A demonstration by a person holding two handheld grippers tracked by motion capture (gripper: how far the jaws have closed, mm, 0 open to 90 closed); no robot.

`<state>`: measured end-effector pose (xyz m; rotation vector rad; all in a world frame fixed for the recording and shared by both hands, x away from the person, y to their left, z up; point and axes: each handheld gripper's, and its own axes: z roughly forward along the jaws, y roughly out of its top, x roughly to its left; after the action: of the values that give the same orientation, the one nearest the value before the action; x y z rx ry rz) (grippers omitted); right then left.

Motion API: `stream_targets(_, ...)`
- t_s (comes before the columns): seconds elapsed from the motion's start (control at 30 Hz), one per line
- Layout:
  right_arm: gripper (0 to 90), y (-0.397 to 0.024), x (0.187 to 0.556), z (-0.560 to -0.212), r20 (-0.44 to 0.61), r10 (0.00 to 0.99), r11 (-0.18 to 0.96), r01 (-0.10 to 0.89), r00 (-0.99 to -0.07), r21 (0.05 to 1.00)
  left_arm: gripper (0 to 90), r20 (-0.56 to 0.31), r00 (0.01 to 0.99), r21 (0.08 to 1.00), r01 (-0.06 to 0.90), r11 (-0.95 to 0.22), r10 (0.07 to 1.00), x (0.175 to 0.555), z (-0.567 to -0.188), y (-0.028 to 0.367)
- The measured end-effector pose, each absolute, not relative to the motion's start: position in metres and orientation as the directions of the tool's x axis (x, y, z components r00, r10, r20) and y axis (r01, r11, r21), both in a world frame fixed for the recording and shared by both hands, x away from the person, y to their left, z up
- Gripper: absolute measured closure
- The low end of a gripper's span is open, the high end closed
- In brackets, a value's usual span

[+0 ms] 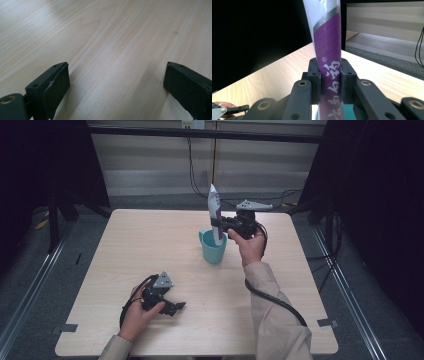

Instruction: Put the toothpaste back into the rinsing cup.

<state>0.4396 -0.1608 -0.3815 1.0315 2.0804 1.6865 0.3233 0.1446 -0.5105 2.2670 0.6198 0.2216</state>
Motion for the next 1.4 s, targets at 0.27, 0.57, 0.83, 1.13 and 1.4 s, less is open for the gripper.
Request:
stream_targets(0.27,74.3,-0.158,0.445,-0.386,0.212,0.681,0.068,0.349,-0.701,0.935,6.3,-0.030,0.868,0.718,0.364,-0.593,0.496,0.323,-0.510,0.145)
stream_targets(0.57,74.3,-0.156,0.451,-0.394,0.207,0.697,0.065,0.348,-0.687,0.935,6.3,-0.029,0.868,0.716,0.364,-0.595,0.496,0.323,-0.510,0.145)
stream_targets(0.83,74.2,-0.155,0.453,-0.401,0.202,0.707,0.069,0.351,-0.678,0.934,6.3,-0.029,0.870,0.716,0.362,-0.596,0.493,0.323,-0.510,0.145)
stream_targets(1.13,74.0,-0.153,0.454,-0.409,0.184,0.721,0.088,0.352,-0.668,0.932,6.4,-0.029,0.871,0.717,0.361,-0.597,0.491,0.323,-0.510,0.145)
stream_targets(1.4,73.8,-0.153,0.454,-0.417,0.183,0.725,0.095,0.360,-0.663,0.928,6.5,-0.030,0.871,0.715,0.361,-0.598,0.490,0.323,-0.510,0.145)
